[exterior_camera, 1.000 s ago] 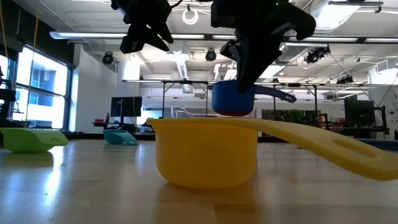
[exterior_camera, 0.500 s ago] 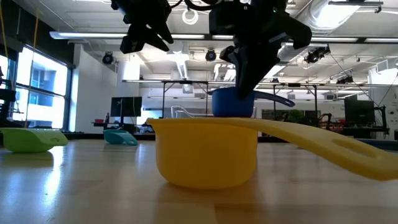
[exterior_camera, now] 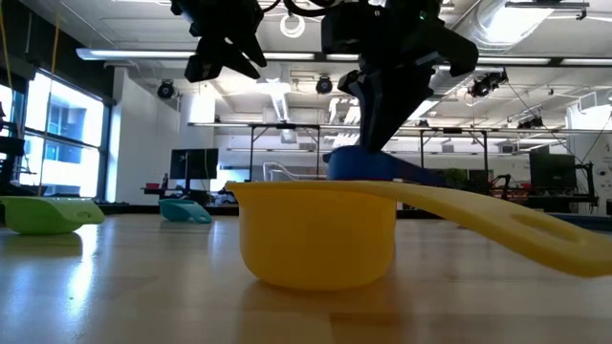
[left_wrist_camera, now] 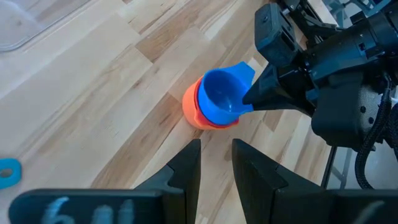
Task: Nest measuring cups in basket
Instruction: Stack the blue measuring cup on top of the red measuring cup, then stack the yellow measuring cup on top of the blue measuring cup
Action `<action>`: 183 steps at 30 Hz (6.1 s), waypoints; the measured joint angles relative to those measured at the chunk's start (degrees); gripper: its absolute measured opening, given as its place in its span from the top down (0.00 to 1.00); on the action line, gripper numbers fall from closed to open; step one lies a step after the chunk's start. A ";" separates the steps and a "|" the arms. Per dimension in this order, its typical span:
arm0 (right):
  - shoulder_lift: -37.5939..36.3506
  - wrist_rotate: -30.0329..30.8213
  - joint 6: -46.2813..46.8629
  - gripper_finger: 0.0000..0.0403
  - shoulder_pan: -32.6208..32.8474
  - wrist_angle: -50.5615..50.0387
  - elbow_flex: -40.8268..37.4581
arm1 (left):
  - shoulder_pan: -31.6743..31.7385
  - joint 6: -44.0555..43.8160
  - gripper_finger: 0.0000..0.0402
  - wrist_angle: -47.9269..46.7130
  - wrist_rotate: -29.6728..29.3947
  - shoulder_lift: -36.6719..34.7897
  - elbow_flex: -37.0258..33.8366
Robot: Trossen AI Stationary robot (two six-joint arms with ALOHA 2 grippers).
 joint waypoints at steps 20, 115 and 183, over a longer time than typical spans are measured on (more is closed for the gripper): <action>-0.02 -4.55 17.16 0.78 0.91 0.31 0.16 | -1.95 -1.42 0.80 -0.02 0.02 0.00 0.00; 10.06 -5.77 67.73 0.99 13.91 14.12 3.91 | -34.51 -20.41 0.80 -18.25 -1.16 0.00 -0.02; 3.15 -8.39 2.89 0.99 -11.74 -3.58 3.93 | -25.40 -22.34 0.80 -17.51 -3.30 0.00 -0.04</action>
